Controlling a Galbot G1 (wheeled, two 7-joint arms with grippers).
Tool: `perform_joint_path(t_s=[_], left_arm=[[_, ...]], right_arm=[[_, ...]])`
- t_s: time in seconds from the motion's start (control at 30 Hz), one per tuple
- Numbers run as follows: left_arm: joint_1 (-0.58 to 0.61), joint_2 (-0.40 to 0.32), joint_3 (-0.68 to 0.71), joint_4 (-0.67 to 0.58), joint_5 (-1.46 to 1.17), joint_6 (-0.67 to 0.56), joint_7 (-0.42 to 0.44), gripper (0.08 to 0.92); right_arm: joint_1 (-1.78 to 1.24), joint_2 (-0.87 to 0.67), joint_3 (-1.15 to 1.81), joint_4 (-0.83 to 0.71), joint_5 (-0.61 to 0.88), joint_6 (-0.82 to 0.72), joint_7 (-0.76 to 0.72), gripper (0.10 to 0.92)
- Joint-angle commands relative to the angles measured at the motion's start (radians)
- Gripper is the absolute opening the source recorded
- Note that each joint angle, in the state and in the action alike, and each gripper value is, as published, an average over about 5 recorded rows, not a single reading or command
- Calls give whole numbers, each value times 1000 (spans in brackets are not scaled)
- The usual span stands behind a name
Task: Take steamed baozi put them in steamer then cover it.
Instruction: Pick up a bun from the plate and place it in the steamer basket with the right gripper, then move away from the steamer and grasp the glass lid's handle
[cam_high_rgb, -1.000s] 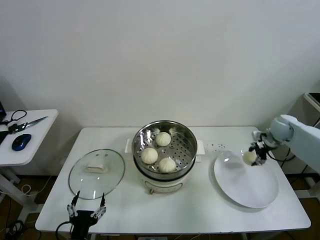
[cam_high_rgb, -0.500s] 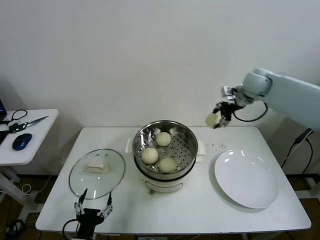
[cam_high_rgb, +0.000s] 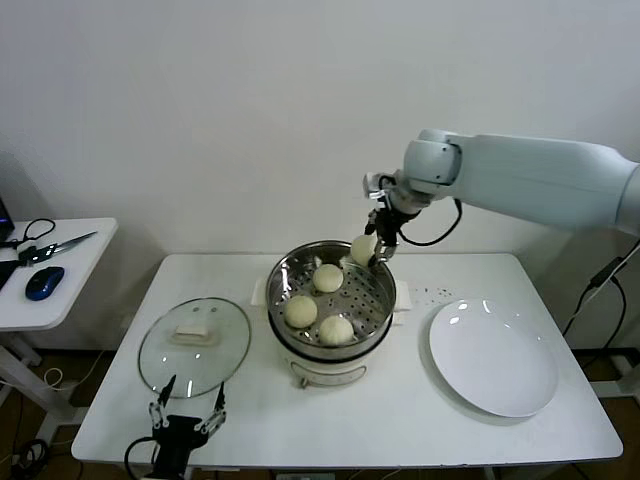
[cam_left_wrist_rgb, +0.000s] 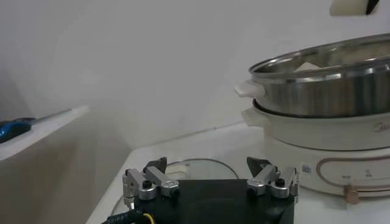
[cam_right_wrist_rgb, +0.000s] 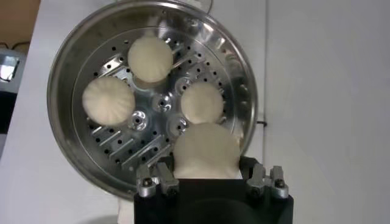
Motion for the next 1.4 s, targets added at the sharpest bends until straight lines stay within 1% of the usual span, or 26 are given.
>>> perform_joint_path(t_s=[0.03, 0.27, 0.67, 0.77, 0.87, 0.97, 1.2, 1.3, 1.4], left_arm=[[-2, 11, -7, -4, -5, 3, 1, 823], [2, 10, -9, -2, -1, 2, 2, 823], [4, 8, -10, -4, 8, 1, 1, 823], [5, 8, -10, -5, 10, 1, 0, 823], [5, 8, -10, -5, 13, 1, -1, 823], [6, 9, -10, -9, 15, 1, -1, 823], [5, 12, -8, -9, 19, 0, -3, 823], [-1, 11, -14, -3, 26, -4, -4, 823], [-12, 11, -29, 7, 41, -12, -4, 823]], right_arm=[[-67, 102, -69, 26, 36, -64, 68, 686], [-141, 99, -56, 13, -15, -69, 75, 687], [-180, 95, -29, -20, -42, -70, 89, 700], [-185, 89, -9, -16, -34, -73, 95, 726], [-175, 77, 4, -10, -34, -68, 83, 782], [-150, 53, 11, -3, -57, -40, 48, 816], [-117, -60, 107, 26, -79, 28, -4, 823], [-131, -137, 171, 45, -48, 96, 38, 823], [-169, -225, 228, 72, -19, 246, 171, 823]])
